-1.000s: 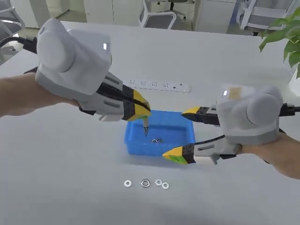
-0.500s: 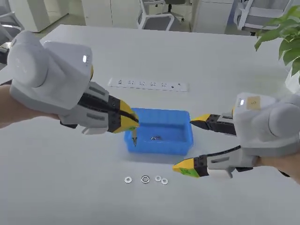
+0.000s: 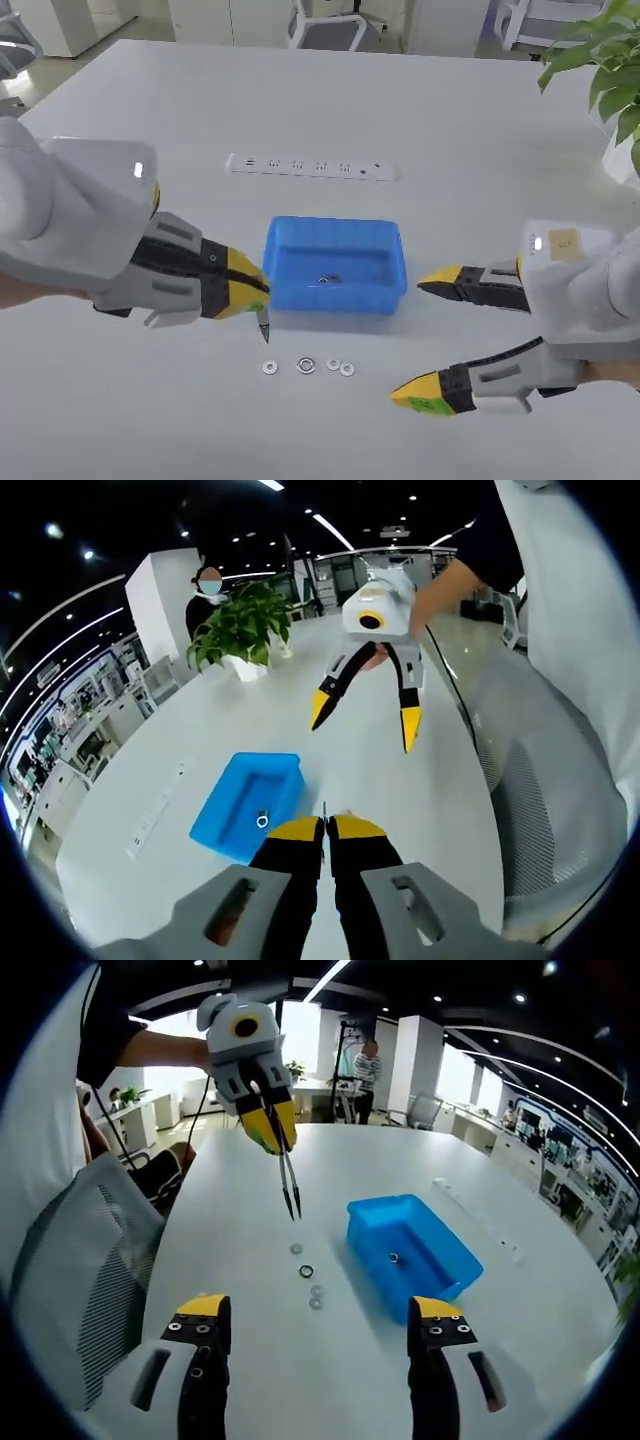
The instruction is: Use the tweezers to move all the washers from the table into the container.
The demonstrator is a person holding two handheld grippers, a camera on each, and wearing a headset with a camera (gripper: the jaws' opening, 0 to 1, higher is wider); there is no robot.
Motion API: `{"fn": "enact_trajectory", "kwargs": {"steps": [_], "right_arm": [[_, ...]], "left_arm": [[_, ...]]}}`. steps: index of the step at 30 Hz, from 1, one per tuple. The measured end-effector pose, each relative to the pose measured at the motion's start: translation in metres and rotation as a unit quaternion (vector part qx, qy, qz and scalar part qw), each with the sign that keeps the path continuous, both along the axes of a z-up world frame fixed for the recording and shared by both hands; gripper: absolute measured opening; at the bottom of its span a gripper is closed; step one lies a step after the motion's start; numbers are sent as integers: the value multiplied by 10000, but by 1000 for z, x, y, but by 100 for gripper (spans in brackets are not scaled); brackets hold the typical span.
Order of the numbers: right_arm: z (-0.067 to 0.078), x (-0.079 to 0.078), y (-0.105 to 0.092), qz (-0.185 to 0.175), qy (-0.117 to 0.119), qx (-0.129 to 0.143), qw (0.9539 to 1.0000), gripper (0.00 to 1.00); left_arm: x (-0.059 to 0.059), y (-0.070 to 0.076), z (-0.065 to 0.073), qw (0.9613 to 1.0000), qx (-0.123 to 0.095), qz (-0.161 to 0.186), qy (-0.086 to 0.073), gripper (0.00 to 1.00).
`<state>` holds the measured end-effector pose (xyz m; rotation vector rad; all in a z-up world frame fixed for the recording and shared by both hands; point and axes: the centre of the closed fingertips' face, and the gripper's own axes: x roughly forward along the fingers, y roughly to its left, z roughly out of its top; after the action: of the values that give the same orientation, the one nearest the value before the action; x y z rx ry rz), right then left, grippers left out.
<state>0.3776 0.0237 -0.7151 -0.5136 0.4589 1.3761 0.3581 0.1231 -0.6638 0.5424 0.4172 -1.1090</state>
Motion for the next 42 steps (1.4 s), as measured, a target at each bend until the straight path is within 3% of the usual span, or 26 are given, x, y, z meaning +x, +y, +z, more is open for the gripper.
{"fn": "enact_trajectory", "kwargs": {"steps": [4, 9, 18, 27, 42], "right_arm": [[-3, -3, -2, -87, 146, 53, 9998, 75], [-10, -9, -4, -50, 265, -35, 9996, 78], [-21, -27, -2, 98, 500, -83, 9987, 82], [-30, -38, -2, 131, 741, -42, 9972, 82], [-41, -43, -7, 24, 914, -62, 9958, 81]], "left_arm": [[-2, 2, -5, 10000, -59, 48, 31, 6], [-6, 3, -16, 10000, 28, 58, 66, 6], [-8, -1, -27, 9999, -62, 107, 119, 6], [-5, -2, -35, 9996, -88, 185, 191, 6], [4, 0, -39, 9992, -170, 247, 257, 6]]}}
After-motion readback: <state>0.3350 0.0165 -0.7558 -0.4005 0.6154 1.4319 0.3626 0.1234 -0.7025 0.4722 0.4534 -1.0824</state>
